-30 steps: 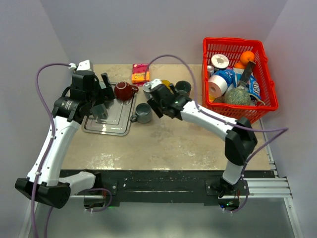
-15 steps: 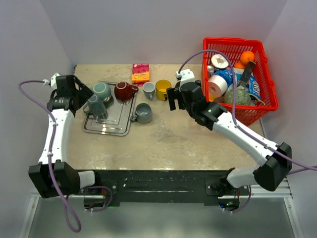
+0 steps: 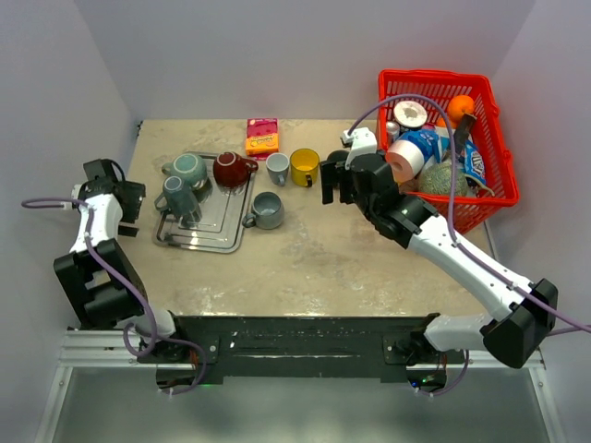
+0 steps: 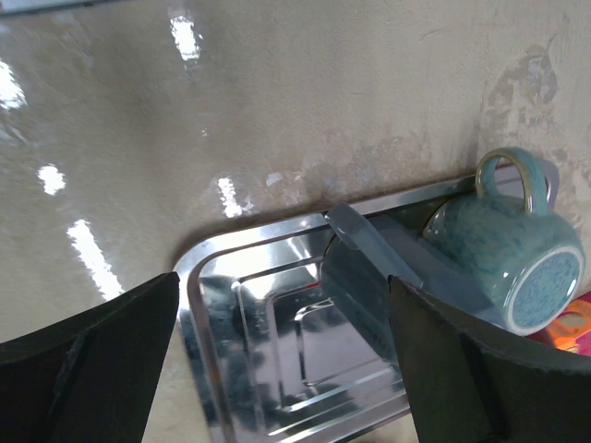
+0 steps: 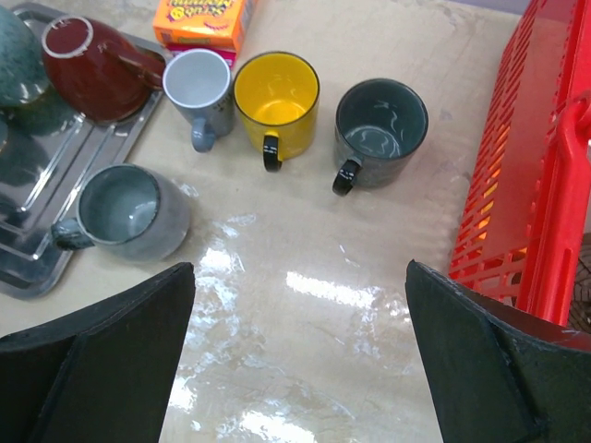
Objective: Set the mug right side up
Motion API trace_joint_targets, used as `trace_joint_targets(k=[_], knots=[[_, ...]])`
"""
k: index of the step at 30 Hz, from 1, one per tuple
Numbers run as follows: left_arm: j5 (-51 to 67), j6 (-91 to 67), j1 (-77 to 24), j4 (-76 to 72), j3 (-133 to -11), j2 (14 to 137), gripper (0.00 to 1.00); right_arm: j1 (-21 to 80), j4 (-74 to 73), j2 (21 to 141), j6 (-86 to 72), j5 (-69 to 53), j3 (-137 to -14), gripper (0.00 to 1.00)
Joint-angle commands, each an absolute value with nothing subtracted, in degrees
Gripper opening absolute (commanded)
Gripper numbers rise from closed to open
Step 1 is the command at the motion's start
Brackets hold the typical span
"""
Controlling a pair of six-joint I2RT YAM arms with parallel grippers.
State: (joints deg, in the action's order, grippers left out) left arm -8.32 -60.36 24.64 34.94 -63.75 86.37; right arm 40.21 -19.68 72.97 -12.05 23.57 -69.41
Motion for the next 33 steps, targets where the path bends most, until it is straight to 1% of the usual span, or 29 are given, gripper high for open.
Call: trace_joint_targets(k=[1,3,12,15,20,26,32,33], knots=[[-5.2,-74.3,25.0,27.7,-61.4,88.2,0.96,40.3,-20.7,72.4,-13.4,26.3,-71.4,0.99],[-4.2,-78.0,25.0,26.7,-61.1,89.6,0.95,40.3,-20.7,71.9,-13.8,26.3,-70.9,0.99],[0.8,-83.0,24.9,25.8,-65.8,98.5,0.94,40.3,-20.0,69.5,-13.9,26.7,-68.6,0.99],[1.9,-84.3,24.8,24.2,-65.8,99.8,0.9,40.2,-20.1,69.6,-13.8,26.3,-68.6,0.99],[2.2,-85.5,24.3,23.3,-66.8,101.2,0.86,40.3,-19.2,69.4,-13.3,25.6,-68.3,0.99],[3.1,-86.7,22.9,22.2,-67.6,102.2,0.77,40.2,-19.3,70.4,-13.0,25.2,-68.5,0.99],[3.4,-87.5,21.5,21.5,-68.1,102.9,0.61,40.3,-19.4,70.6,-12.7,25.1,-68.4,0.99],[3.1,-87.9,21.2,21.5,-68.2,102.9,0.56,40.2,-19.4,70.7,-12.7,25.3,-68.4,0.99]])
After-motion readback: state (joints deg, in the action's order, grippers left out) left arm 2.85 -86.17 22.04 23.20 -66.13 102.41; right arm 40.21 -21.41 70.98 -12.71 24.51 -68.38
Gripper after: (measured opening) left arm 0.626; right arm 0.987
